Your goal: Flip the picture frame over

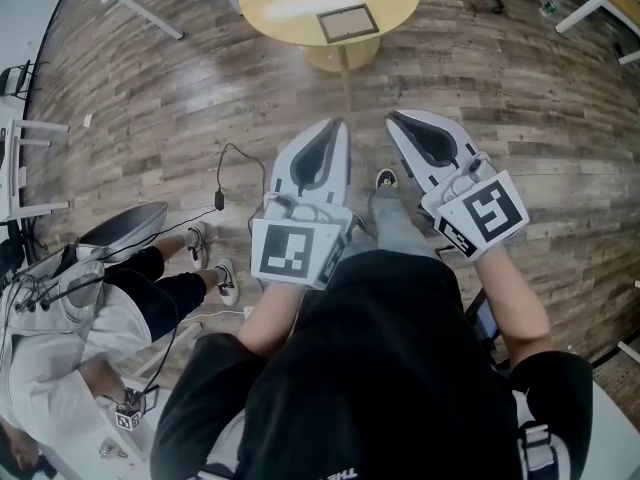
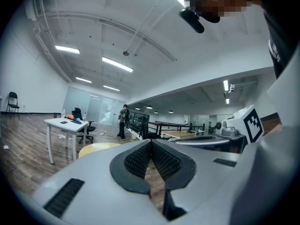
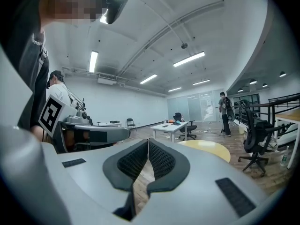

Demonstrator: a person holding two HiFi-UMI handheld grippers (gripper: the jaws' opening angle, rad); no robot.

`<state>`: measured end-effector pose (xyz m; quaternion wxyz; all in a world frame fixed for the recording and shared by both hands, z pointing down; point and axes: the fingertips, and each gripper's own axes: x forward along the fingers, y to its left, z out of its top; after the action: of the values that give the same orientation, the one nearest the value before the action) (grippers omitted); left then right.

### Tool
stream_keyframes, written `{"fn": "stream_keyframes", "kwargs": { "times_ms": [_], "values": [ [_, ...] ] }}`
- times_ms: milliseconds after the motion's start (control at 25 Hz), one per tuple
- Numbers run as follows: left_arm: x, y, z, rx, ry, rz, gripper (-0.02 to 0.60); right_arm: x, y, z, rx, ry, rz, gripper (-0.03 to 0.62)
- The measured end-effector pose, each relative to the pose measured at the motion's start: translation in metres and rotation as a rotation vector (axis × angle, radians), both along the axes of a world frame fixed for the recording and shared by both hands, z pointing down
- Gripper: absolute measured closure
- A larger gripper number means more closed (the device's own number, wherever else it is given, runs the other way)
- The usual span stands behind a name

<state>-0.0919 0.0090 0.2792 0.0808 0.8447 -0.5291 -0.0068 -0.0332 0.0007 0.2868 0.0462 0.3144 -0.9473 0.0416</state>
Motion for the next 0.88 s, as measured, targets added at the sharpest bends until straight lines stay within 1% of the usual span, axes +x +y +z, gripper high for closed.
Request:
{"fn": "stream_keyframes", "kwargs": {
  "times_ms": [240,480,640,880],
  "values": [
    [0.01,-0.048,-0.003,0.005,-0.035,-0.024,0.558,0.014,-0.05,0.001,0.001,-0.028,-0.013,0.574],
    [0.036,-0.112,-0.005,0.0,-0.055,-0.038,0.558,0.045,-0.116,0.007,-0.028,-0.063,-0.011,0.574],
    [0.047,-0.141,-0.004,-0.016,-0.085,-0.06,0.558,0.063,-0.15,0.011,-0.038,-0.088,-0.019,0.574],
    [0.06,-0.169,0.001,-0.024,-0.104,-0.096,0.558,0.071,-0.173,0.012,-0.038,-0.132,-0.113,0.574]
  ]
}}
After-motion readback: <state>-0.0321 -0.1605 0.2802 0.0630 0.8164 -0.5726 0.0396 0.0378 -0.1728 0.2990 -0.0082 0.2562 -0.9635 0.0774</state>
